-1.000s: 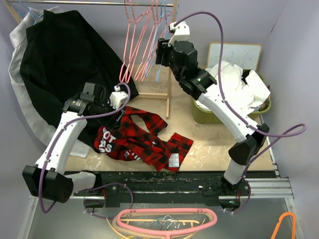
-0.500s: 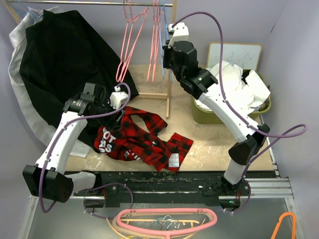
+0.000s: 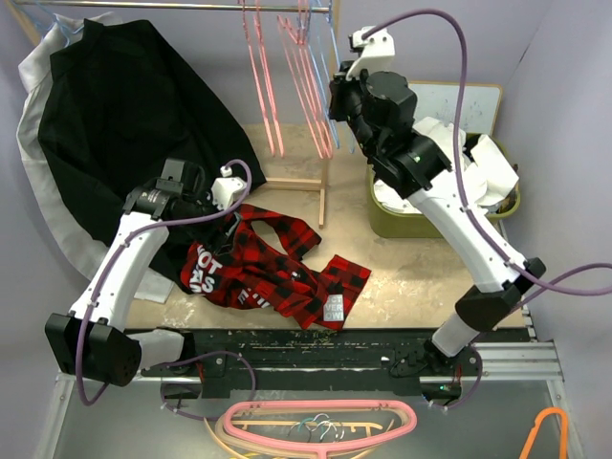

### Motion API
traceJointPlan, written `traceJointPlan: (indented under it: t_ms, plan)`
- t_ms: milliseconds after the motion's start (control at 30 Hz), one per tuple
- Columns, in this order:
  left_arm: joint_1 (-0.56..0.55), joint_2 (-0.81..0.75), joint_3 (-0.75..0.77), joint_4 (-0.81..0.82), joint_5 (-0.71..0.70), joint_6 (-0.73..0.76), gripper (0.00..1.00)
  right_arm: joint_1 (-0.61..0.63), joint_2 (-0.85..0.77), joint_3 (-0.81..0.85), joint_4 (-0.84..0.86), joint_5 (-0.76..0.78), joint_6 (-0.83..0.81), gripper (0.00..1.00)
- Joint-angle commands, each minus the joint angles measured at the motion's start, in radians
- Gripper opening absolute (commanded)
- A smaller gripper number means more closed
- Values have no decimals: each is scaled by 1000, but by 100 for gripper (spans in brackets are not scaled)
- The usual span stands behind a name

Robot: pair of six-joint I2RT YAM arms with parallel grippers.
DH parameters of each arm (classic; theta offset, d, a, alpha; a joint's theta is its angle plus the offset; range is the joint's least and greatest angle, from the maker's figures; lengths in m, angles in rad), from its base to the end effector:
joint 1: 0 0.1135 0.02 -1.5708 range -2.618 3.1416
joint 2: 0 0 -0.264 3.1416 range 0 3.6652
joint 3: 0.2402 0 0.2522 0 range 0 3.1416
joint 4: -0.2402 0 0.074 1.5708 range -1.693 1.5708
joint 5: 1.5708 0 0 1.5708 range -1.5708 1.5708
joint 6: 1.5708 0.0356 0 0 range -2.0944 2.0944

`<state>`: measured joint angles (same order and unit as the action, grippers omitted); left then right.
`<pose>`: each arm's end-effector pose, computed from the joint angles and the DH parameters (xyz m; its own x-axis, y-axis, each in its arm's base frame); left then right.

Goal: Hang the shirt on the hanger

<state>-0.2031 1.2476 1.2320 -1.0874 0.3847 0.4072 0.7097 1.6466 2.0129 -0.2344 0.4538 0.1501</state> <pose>0.2228 -0.0595 0.3245 -0.6630 0.5114 -0.5467 0.6701 0.7310 -0.1290 0.2774 0.2177 0.5344 0.0604 0.2290 -0.9715 -0.2680 0.9413 0.2052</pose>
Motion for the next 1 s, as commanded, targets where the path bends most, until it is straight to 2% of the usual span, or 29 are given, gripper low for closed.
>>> traceJointPlan:
  t_ms: [0,167,400,533,633,800,967]
  plan:
    - [-8,9,15,-7,-15,20,74,25,-91,-39,56,20,10,0]
    - [-30,31,25,-46,-12,45,73,59,-224,-240,103,41,58,0]
    - [-64,73,81,-69,-52,90,74,75,-562,-645,176,-32,153,0]
    - [-79,143,117,-64,-87,116,73,75,-794,-895,160,-36,289,0]
    - [-94,200,157,13,-144,80,73,76,-930,-1044,89,-31,408,0]
    - [-107,312,208,116,-180,49,70,75,-1072,-1217,47,-82,527,0]
    - [-117,428,254,163,-201,44,64,77,-1118,-1295,43,-102,544,0]
